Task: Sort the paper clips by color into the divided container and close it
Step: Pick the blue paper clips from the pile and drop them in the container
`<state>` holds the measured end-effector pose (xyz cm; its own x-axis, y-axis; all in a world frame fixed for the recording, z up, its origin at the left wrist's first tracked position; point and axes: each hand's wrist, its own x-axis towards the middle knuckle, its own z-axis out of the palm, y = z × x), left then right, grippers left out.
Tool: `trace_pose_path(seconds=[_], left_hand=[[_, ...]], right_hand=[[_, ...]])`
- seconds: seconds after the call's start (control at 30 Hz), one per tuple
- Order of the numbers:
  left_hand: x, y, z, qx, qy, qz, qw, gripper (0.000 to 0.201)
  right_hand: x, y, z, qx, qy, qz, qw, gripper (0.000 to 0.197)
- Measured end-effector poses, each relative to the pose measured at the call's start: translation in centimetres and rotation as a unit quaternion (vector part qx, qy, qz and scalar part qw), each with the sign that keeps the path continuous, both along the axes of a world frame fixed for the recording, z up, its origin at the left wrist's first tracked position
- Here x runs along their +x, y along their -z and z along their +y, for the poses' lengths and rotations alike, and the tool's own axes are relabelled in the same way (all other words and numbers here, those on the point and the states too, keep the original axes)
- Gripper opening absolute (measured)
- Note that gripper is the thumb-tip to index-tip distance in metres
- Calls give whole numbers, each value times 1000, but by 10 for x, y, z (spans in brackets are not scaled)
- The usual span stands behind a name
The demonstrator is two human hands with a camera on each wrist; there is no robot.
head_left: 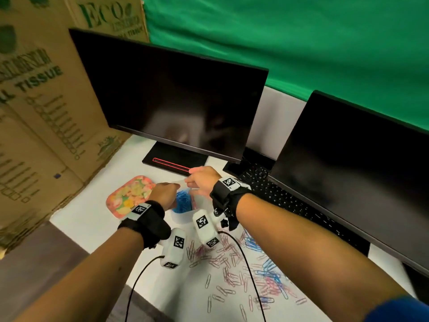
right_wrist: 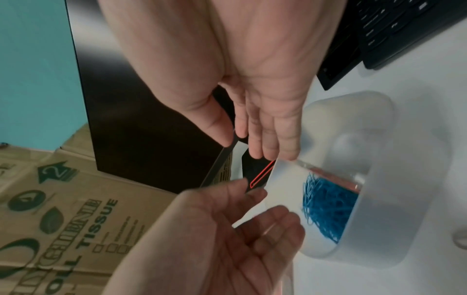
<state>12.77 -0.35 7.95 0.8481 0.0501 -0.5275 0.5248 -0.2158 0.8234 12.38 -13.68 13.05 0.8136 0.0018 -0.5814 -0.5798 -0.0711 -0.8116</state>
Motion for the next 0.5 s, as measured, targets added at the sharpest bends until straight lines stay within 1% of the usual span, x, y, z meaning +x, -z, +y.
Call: trace_pose_path(seconds=[0.07, 0.1, 0.13, 0.2, 0.23, 0.3, 0.37, 0.4, 0.47, 0.5], left_hand=[[0, -1, -4, 14, 0, -15, 1000, 21], [-2, -4, -8, 21, 9, -30, 999, 19], [-6, -6, -13, 25, 23, -49, 998, 14], [-17, -8, -27, 34, 64, -95, 993, 19], [-23, -8, -33, 32, 92, -116, 988, 20], [-38, -4, -52, 49, 176, -149, 972, 17], [-55, 3, -75, 86, 274, -175, 942, 13], [-63, 10, -85, 110, 323, -183, 922, 13], [-80, 22, -106, 166, 410, -204, 873, 14], [-88, 27, -113, 191, 445, -211, 849, 16]], right_hand=[[-7, -3, -17, 53, 10, 15, 998, 37], [-13, -5, -28, 60, 18, 10, 998, 33], [-20, -6, -41, 45, 21, -7, 999, 28], [-38, 3, -73, -17, 23, -37, 999, 22], [-49, 10, -88, -51, 23, -41, 998, 23], [-80, 29, -123, -115, 22, -31, 993, 28], [-113, 52, -155, -204, 11, -15, 979, 32], [-130, 62, -167, -266, -3, -8, 964, 34], [-161, 81, -185, -365, -21, 16, 931, 34], [-175, 85, -189, -391, -30, 25, 919, 33]])
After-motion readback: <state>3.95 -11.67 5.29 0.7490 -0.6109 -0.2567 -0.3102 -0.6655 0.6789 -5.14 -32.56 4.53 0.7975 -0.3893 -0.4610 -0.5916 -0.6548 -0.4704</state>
